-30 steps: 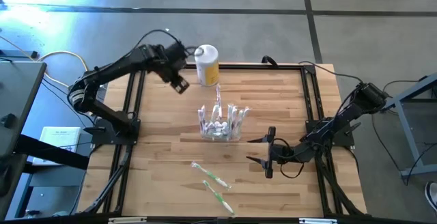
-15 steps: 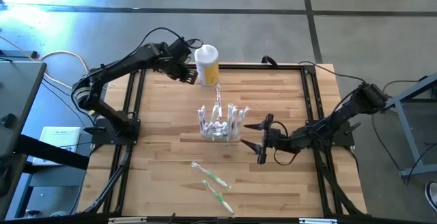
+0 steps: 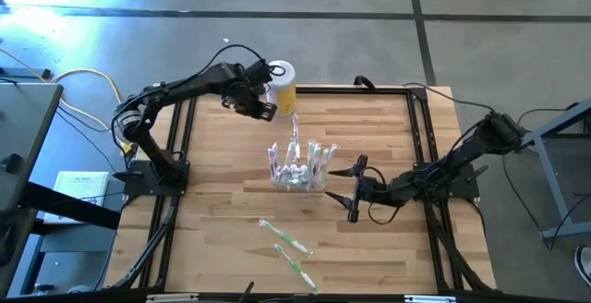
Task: Pick & Place toothbrushing station
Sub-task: Put the purple toothbrush into the transparent organizer
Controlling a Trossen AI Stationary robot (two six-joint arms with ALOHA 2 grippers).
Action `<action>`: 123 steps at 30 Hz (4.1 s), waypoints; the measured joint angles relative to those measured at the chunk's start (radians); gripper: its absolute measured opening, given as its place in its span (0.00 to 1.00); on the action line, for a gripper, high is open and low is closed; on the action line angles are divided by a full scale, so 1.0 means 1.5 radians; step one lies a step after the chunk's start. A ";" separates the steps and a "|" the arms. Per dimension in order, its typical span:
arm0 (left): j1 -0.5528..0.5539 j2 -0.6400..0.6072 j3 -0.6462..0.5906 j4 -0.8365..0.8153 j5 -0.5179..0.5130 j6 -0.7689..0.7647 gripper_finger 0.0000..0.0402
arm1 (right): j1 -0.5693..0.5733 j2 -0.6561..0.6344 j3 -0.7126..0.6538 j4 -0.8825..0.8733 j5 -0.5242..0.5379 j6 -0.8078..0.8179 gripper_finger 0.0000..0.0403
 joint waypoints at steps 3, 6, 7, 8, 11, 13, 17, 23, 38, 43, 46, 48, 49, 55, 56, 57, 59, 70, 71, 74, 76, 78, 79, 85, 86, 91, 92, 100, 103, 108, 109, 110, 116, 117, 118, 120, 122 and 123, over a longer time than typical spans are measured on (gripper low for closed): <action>0.001 0.007 0.000 0.021 0.012 -0.044 0.27 | 0.015 0.000 0.000 -0.014 -0.001 0.002 0.63; -0.004 0.018 0.000 0.032 0.013 -0.077 0.27 | 0.032 0.000 0.000 -0.026 -0.001 -0.017 0.63; -0.008 0.023 0.000 0.034 0.013 -0.087 0.27 | 0.038 0.000 0.000 -0.026 -0.001 -0.026 0.63; -0.012 0.027 0.000 0.040 0.016 -0.096 0.27 | 0.043 0.000 0.000 -0.027 0.000 -0.034 0.63; -0.022 0.030 -0.001 0.064 0.022 -0.119 0.27 | 0.057 0.000 0.000 -0.028 0.001 -0.051 0.63; -0.036 0.036 0.001 0.101 0.016 -0.130 0.27 | 0.064 0.000 0.000 -0.028 0.001 -0.052 0.63; -0.065 0.043 -0.001 0.141 -0.019 -0.131 0.27 | 0.083 0.000 0.000 -0.049 0.001 -0.062 0.63; -0.077 0.079 0.000 0.241 -0.019 -0.136 0.27 | 0.115 0.000 0.000 -0.076 0.001 -0.067 0.63; -0.078 0.161 0.000 0.281 -0.020 -0.126 0.27 | 0.150 0.000 0.000 -0.086 0.006 -0.068 0.63; -0.087 0.161 0.000 0.278 -0.062 -0.138 0.27 | 0.150 0.000 0.000 -0.086 0.006 -0.068 0.63; -0.099 0.161 0.000 0.278 -0.071 -0.139 0.27 | 0.150 0.000 0.000 -0.086 0.006 -0.068 0.63; -0.111 0.161 0.000 0.279 -0.091 -0.138 0.27 | 0.150 0.000 0.000 -0.086 0.006 -0.068 0.63; -0.116 0.161 0.000 0.279 -0.102 -0.137 0.27 | 0.150 0.000 0.000 -0.086 0.006 -0.068 0.63; -0.139 0.161 0.000 0.279 -0.116 -0.131 0.27 | 0.150 0.000 0.000 -0.086 0.006 -0.068 0.63; -0.143 0.161 0.000 0.278 -0.123 -0.131 0.27 | 0.150 0.000 0.000 -0.086 0.006 -0.068 0.63; -0.146 0.161 0.000 0.278 -0.135 -0.131 0.27 | 0.150 0.000 0.000 -0.086 0.006 -0.068 0.63; -0.152 0.161 0.000 0.279 -0.152 -0.128 0.27 | 0.150 0.000 0.000 -0.086 0.006 -0.068 0.63; -0.155 0.215 0.000 0.273 -0.166 -0.095 0.27 | 0.150 0.000 0.000 -0.090 0.006 -0.064 0.63; -0.155 0.221 -0.001 0.266 -0.166 -0.095 0.27 | 0.150 0.000 0.000 -0.091 0.006 -0.064 0.63; -0.155 0.236 0.000 0.275 -0.167 -0.093 0.27 | 0.150 0.000 0.000 -0.092 0.006 -0.063 0.63; -0.155 0.246 0.000 0.280 -0.168 -0.090 0.27 | 0.150 0.000 0.000 -0.094 0.006 -0.062 0.63; -0.155 0.255 0.000 0.279 -0.168 -0.080 0.27 | 0.150 0.000 0.000 -0.095 0.006 -0.062 0.63; -0.155 0.260 0.000 0.281 -0.168 -0.074 0.27 | 0.150 0.000 0.000 -0.095 0.006 -0.062 0.63; -0.156 0.285 0.002 0.282 -0.168 -0.073 0.27 | 0.150 0.000 0.000 -0.096 0.006 -0.061 0.63; -0.156 0.288 0.002 0.282 -0.168 -0.073 0.27 | 0.150 0.000 0.000 -0.096 0.006 -0.061 0.63; -0.156 0.293 0.003 0.272 -0.163 -0.076 0.27 | 0.150 0.000 0.000 -0.096 0.006 -0.061 0.63; -0.157 0.293 0.003 0.269 -0.162 -0.078 0.27 | 0.150 0.000 0.000 -0.096 0.006 -0.061 0.63; -0.164 0.295 0.002 0.253 -0.148 -0.079 0.12 | 0.150 0.000 0.000 -0.096 0.006 -0.060 0.63; -0.165 0.295 0.002 0.252 -0.143 -0.076 0.02 | 0.150 0.000 0.000 -0.096 0.006 -0.060 0.63; -0.165 0.297 0.002 0.232 -0.136 -0.076 0.00 | 0.150 0.000 0.000 -0.096 0.006 -0.060 0.63; -0.165 0.297 0.002 0.231 -0.135 -0.076 0.00 | 0.150 0.000 0.000 -0.097 0.006 -0.060 0.63; -0.165 0.297 0.002 0.231 -0.135 -0.074 0.00 | 0.150 0.000 0.000 -0.097 0.006 -0.060 0.63; -0.173 0.297 0.001 0.233 -0.136 -0.059 0.00 | 0.150 0.000 0.000 -0.099 0.006 -0.060 0.63; -0.173 0.297 0.001 0.233 -0.136 -0.058 0.00 | 0.150 0.000 0.000 -0.099 0.006 -0.060 0.63; -0.173 0.297 0.001 0.233 -0.136 -0.058 0.00 | 0.150 0.000 0.000 -0.099 0.006 -0.060 0.63; -0.173 0.297 0.001 0.233 -0.136 -0.056 0.00 | 0.152 0.000 0.000 -0.099 0.007 -0.060 0.63; -0.172 0.297 0.001 0.233 -0.134 -0.056 0.00 | 0.165 0.000 0.000 -0.102 0.028 -0.061 0.63; -0.172 0.297 0.001 0.233 -0.133 -0.055 0.00 | 0.179 0.000 0.000 -0.102 0.055 -0.068 0.63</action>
